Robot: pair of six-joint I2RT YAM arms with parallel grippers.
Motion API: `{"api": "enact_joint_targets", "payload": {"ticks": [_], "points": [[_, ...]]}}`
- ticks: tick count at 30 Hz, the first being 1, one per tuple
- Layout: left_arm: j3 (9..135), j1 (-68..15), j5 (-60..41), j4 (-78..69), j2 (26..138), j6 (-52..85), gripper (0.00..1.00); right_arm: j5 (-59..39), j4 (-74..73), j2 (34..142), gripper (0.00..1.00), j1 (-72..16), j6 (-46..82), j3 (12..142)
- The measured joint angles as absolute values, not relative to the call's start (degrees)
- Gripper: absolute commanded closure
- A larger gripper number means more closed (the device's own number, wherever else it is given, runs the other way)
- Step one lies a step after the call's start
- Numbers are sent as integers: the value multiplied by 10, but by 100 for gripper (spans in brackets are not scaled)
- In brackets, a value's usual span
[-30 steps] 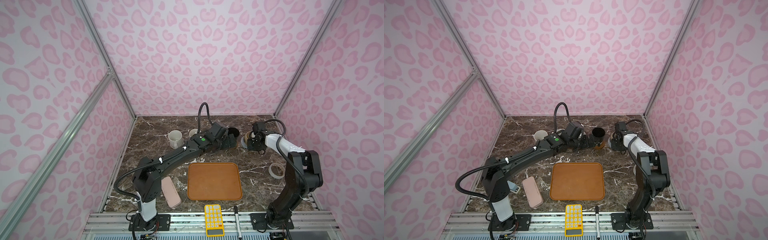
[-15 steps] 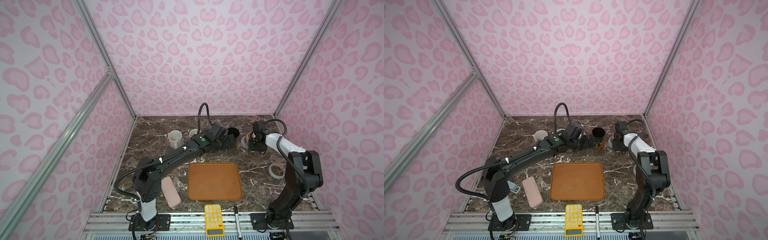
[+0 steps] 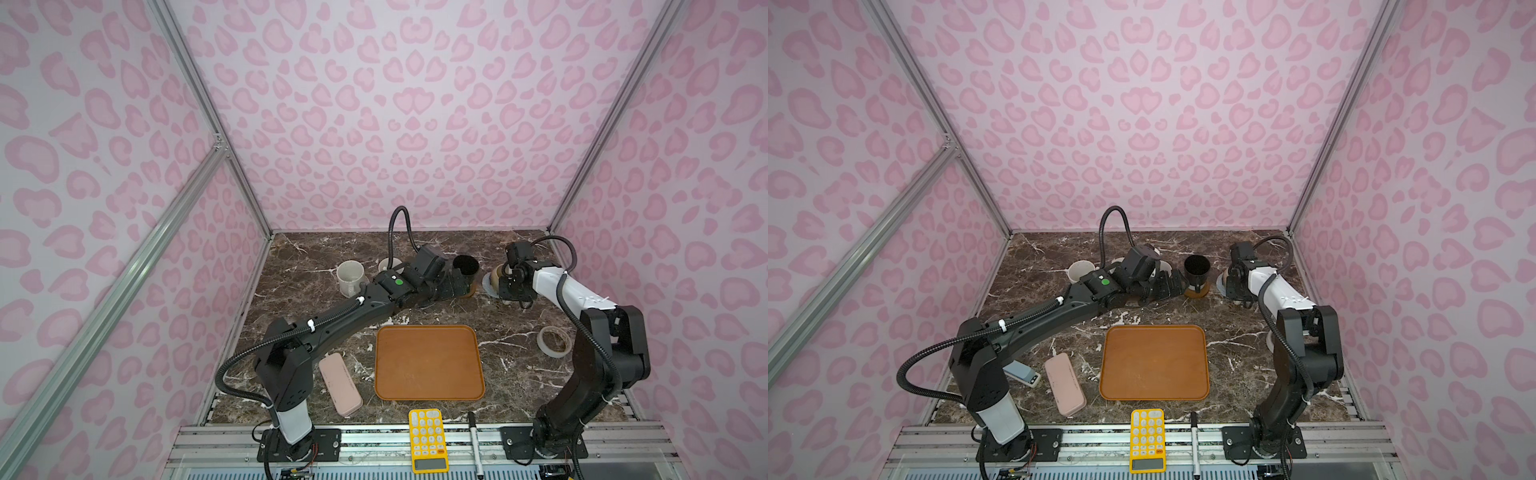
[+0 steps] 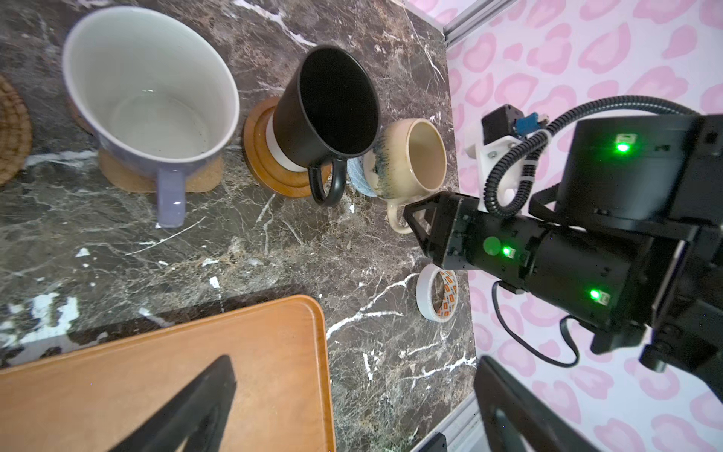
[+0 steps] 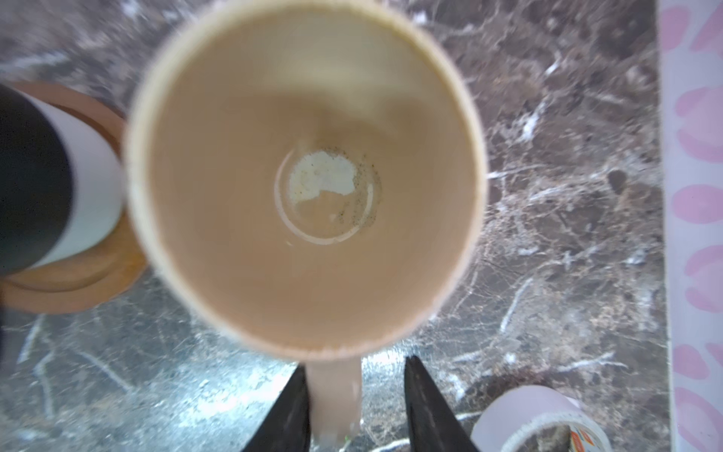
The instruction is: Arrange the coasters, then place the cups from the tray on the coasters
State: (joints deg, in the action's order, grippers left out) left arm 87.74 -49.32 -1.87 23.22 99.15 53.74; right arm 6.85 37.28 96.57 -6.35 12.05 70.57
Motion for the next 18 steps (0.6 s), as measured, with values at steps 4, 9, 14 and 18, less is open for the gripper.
{"api": "enact_joint_targets", "payload": {"ticks": [4, 9, 14, 18], "points": [[821, -475, 25, 221, 915, 522, 3, 81, 361, 896, 41, -97, 119, 692], [722, -448, 153, 218, 769, 479, 3, 109, 332, 777, 2, -129, 123, 663], [612, -431, 314, 208, 642, 399, 3, 129, 254, 652, 2, -139, 127, 569], [522, -404, 411, 190, 586, 324, 5, 108, 185, 601, 6, -138, 101, 490]]}}
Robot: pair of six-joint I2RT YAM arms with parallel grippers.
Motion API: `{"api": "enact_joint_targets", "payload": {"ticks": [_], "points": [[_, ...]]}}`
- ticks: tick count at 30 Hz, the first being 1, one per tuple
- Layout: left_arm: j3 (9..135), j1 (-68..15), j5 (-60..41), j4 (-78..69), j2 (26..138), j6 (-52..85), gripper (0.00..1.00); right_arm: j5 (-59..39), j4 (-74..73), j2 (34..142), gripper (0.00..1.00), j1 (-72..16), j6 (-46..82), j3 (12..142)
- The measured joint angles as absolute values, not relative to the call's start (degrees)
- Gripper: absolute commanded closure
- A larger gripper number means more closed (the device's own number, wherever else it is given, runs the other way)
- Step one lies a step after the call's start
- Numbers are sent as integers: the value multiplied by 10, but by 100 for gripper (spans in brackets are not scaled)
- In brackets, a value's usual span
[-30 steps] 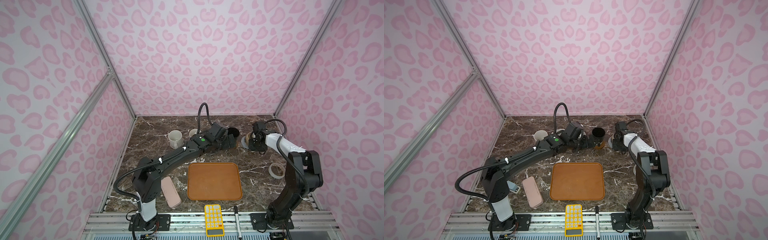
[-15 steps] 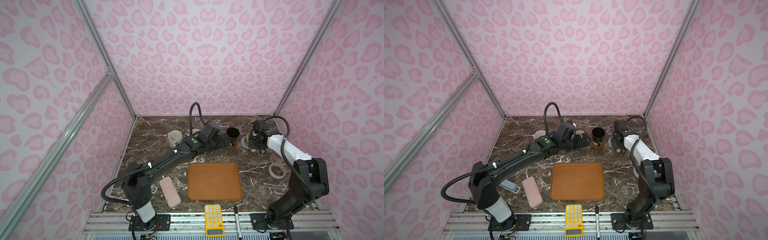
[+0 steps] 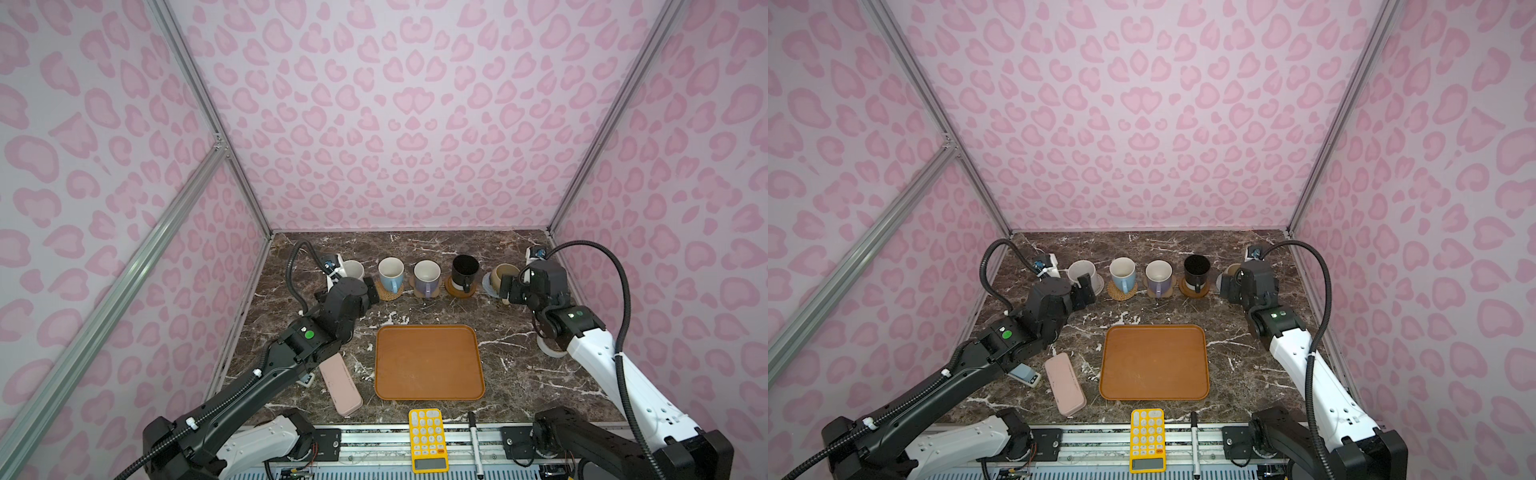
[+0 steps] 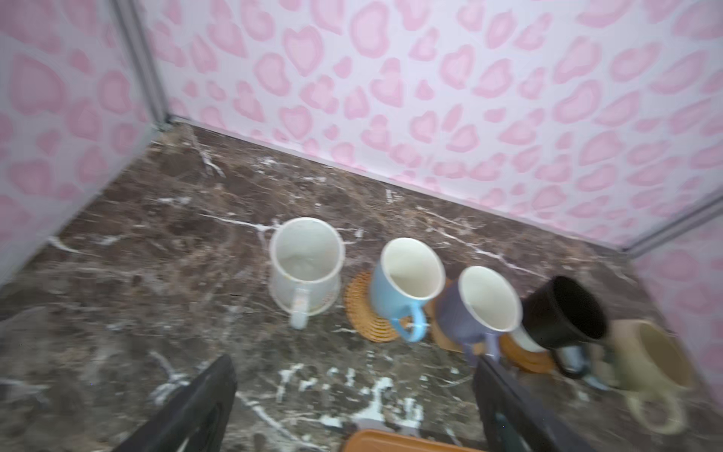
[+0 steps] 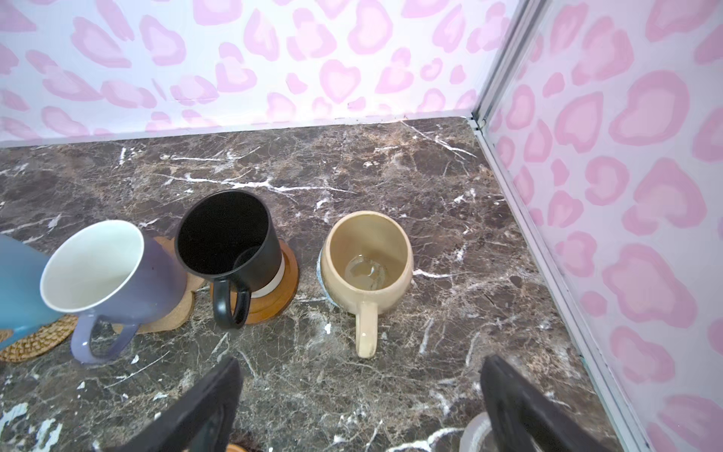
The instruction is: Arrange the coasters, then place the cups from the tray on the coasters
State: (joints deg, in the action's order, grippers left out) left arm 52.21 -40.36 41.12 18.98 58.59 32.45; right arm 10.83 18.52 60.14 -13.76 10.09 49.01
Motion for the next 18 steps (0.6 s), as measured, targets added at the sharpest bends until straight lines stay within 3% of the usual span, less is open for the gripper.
{"api": "enact_joint_targets", "payload": {"ticks": [11, 18], "points": [[333, -217, 464, 34, 537, 146, 4, 147, 19, 601, 12, -72, 83, 311], [243, -121, 430, -147, 583, 90, 4, 137, -206, 622, 15, -15, 77, 181]]}}
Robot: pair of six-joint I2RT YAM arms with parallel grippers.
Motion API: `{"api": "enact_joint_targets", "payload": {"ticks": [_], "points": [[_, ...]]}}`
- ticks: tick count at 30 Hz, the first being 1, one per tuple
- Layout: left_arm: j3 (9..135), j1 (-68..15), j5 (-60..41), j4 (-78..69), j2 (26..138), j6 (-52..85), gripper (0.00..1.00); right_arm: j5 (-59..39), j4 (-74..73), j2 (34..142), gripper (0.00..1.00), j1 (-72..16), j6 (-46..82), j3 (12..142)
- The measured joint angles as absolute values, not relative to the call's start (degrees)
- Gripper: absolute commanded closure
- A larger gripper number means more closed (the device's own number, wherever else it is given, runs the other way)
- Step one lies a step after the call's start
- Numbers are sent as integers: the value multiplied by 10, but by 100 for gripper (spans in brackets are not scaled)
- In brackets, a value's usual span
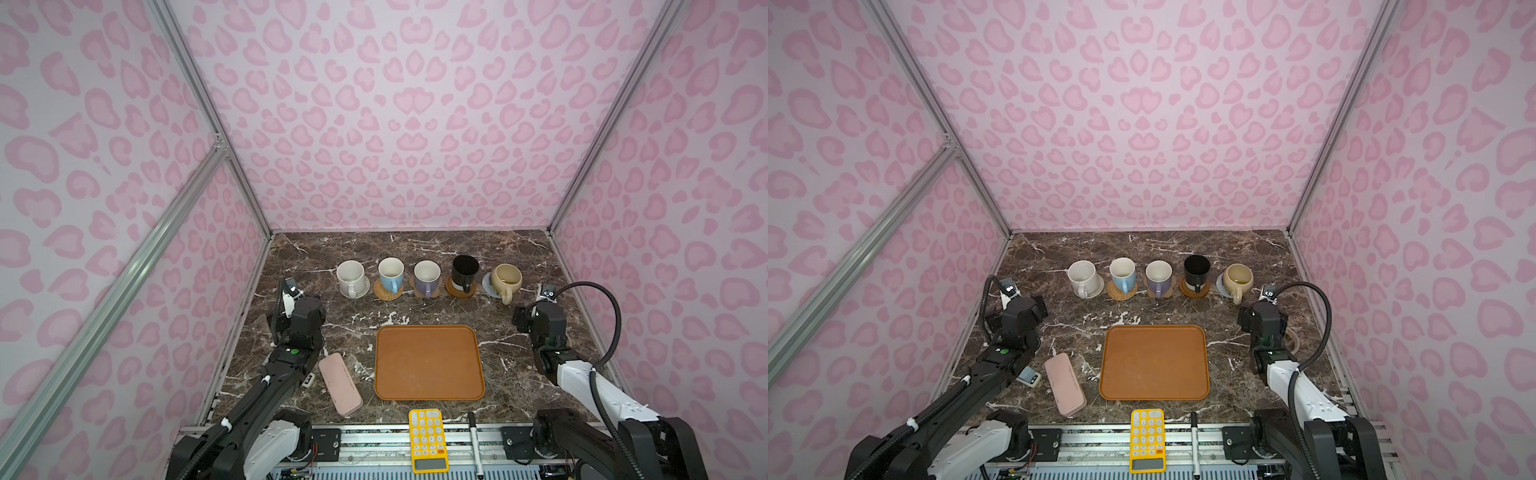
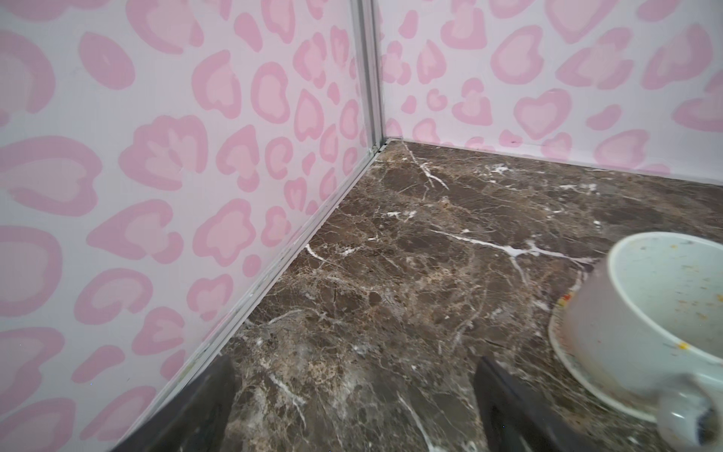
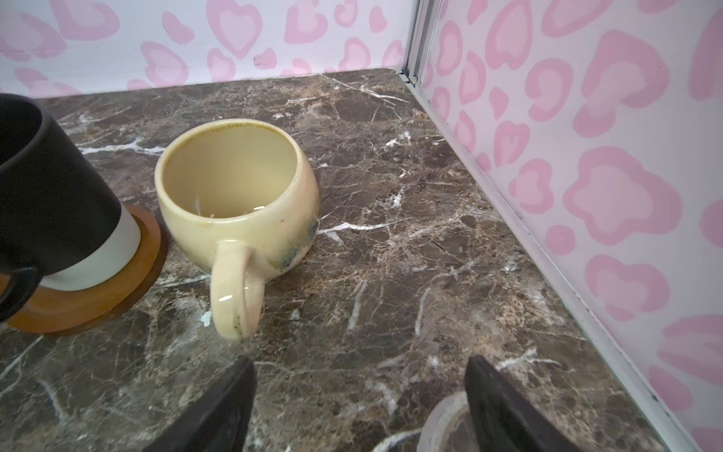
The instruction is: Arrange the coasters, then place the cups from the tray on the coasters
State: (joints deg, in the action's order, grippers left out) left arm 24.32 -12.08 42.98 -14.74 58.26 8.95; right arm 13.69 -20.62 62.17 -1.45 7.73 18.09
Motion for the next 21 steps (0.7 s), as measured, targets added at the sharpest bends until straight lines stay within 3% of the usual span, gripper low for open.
{"api": "enact_joint_targets", "payload": {"ticks": [13, 21], "points": [[213, -23, 272, -417, 793, 72, 5, 112, -507, 803, 14, 8, 63, 147], [211, -3, 174, -464, 824, 64, 4, 70, -552, 883, 2, 9, 40, 185]]}}
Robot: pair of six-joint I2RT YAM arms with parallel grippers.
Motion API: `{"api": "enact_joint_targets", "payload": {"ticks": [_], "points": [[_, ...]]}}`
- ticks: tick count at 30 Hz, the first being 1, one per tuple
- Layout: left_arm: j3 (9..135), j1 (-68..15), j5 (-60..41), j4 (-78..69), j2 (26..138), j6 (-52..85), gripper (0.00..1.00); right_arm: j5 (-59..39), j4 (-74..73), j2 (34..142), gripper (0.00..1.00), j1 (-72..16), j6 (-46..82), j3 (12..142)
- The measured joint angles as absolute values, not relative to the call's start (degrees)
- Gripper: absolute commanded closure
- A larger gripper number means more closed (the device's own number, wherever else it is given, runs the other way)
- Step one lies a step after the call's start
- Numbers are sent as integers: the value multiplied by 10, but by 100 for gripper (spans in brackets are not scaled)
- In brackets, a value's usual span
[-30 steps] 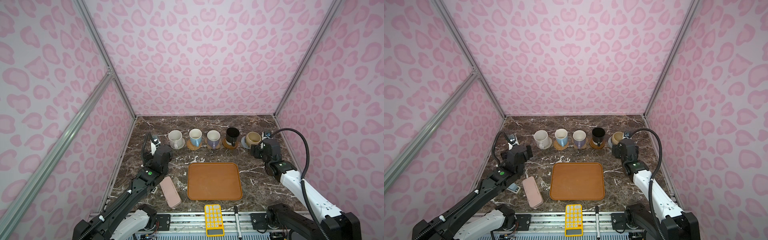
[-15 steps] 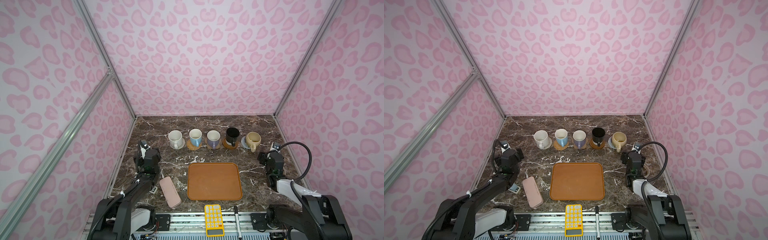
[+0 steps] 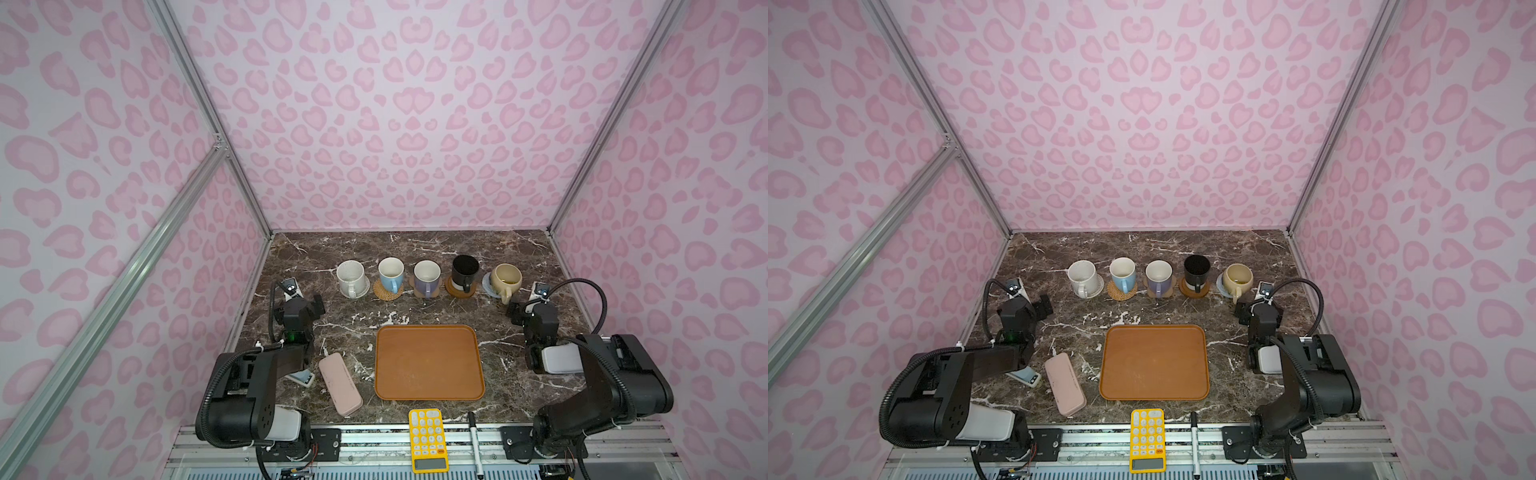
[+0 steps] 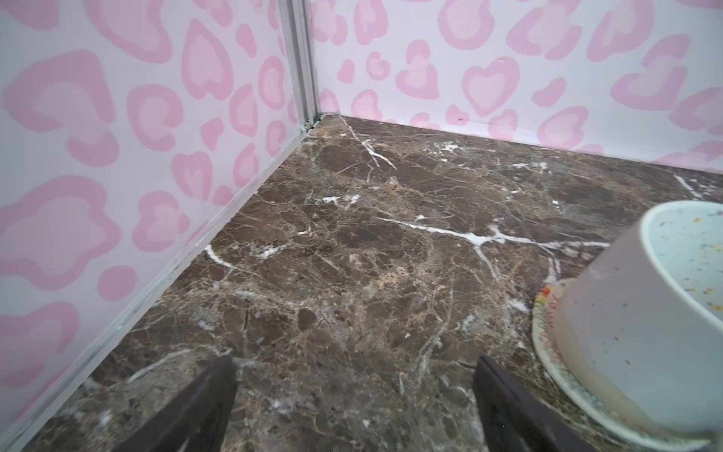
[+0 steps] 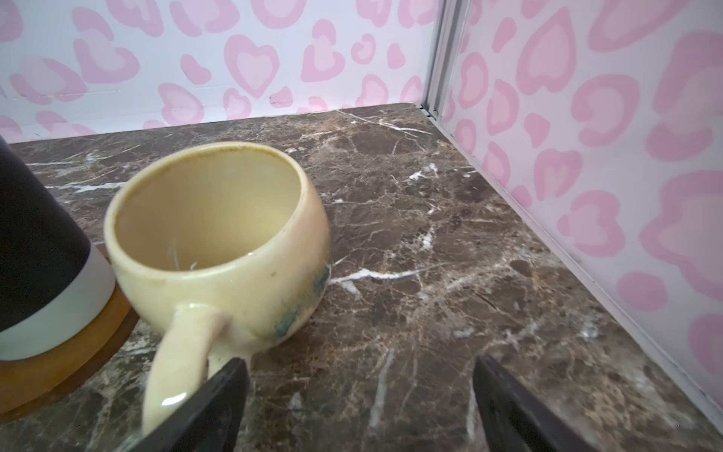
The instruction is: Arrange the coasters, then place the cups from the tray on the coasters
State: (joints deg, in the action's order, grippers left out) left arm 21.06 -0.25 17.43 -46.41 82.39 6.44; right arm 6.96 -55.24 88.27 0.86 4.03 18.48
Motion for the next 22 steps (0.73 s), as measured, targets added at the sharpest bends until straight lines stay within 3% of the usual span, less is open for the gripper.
{"api": "enact_joint_targets", "payload": {"ticks": [7, 22], "points": [[213, 14, 81, -476, 832, 49, 3, 44, -554, 880, 2, 9, 28, 193], [214, 14, 36, -487, 845, 37, 3, 41, -537, 879, 2, 1, 22, 197]]}}
